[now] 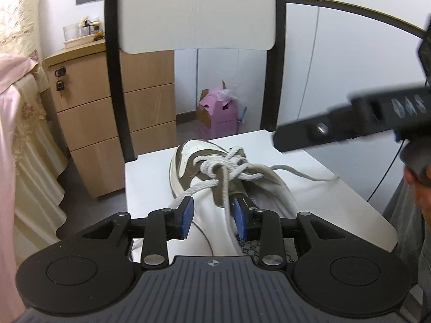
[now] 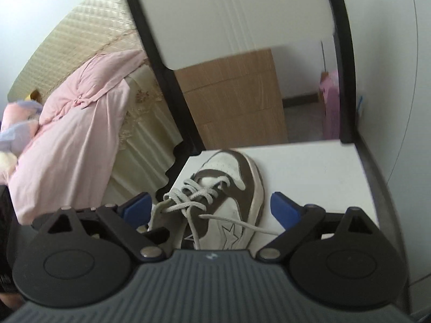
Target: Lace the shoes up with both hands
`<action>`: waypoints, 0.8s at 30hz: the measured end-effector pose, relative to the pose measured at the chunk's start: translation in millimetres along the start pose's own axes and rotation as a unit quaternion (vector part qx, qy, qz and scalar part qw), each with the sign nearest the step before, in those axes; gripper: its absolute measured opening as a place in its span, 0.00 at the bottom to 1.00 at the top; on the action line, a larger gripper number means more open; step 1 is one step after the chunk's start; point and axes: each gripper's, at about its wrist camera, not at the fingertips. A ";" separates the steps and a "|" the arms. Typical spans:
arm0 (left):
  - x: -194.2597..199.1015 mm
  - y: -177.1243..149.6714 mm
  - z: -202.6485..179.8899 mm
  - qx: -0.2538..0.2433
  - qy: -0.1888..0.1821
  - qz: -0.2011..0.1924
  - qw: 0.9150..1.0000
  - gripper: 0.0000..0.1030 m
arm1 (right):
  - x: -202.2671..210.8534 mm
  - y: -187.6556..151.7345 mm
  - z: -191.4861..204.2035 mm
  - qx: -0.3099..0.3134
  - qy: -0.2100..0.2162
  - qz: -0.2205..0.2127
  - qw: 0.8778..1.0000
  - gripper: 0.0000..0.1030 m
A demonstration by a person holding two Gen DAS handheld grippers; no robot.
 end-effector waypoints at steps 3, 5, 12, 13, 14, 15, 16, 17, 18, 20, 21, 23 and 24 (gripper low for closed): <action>-5.9 -1.9 5.2 0.014 -0.007 0.008 1.000 0.35 | -5.3 -9.8 0.9 0.005 -0.008 0.013 1.000 0.81; -7.9 -1.2 5.4 0.017 -0.011 0.011 1.000 0.28 | -15.3 -15.8 -0.3 0.007 -0.020 0.031 0.999 0.69; -19.0 2.9 8.8 0.020 -0.008 0.018 1.000 0.19 | -44.7 -28.0 -0.7 0.005 -0.031 0.058 0.998 0.32; -20.8 3.7 10.2 0.024 -0.009 0.018 1.000 0.19 | -45.3 -28.4 -1.9 -0.010 -0.031 0.051 0.998 0.29; -22.4 4.6 11.3 0.028 -0.009 0.018 0.999 0.19 | -43.9 -29.1 -1.8 -0.016 -0.036 0.041 0.998 0.24; -24.1 5.9 11.7 0.031 -0.009 0.017 0.999 0.19 | -43.2 -30.2 -1.1 -0.018 -0.043 0.033 0.998 0.23; -26.3 7.5 10.9 0.033 -0.007 0.016 0.999 0.19 | -42.6 -31.1 -0.7 -0.020 -0.049 0.025 0.998 0.22; -28.3 9.1 9.6 0.034 -0.005 0.016 0.999 0.19 | -42.7 -31.4 -2.0 -0.024 -0.052 0.018 0.998 0.22; -30.2 10.5 8.2 0.035 -0.005 0.016 0.999 0.19 | -42.9 -31.4 -3.2 -0.028 -0.054 0.013 0.998 0.22; -31.4 14.0 4.4 0.035 -0.001 0.018 0.999 0.19 | -43.4 -30.3 -3.6 -0.030 -0.059 0.007 0.998 0.22; -31.2 15.7 1.7 0.034 0.005 0.020 0.999 0.19 | -43.5 -30.2 -3.7 -0.033 -0.060 0.008 0.998 0.22; -28.5 18.8 -3.5 0.032 0.012 0.019 0.999 0.19 | -41.2 -28.8 -3.8 -0.040 -0.053 0.012 0.998 0.25; -26.3 20.6 -5.6 0.034 0.014 0.021 0.999 0.20 | -36.9 -28.1 -2.9 -0.038 -0.048 0.010 0.998 0.24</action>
Point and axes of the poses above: each gripper's, at about its wrist camera, not at the fingertips, and x roughly against the way its jaws point, z to its left, y to its top, and after that the axes turned 15 degrees about -x, right-handed
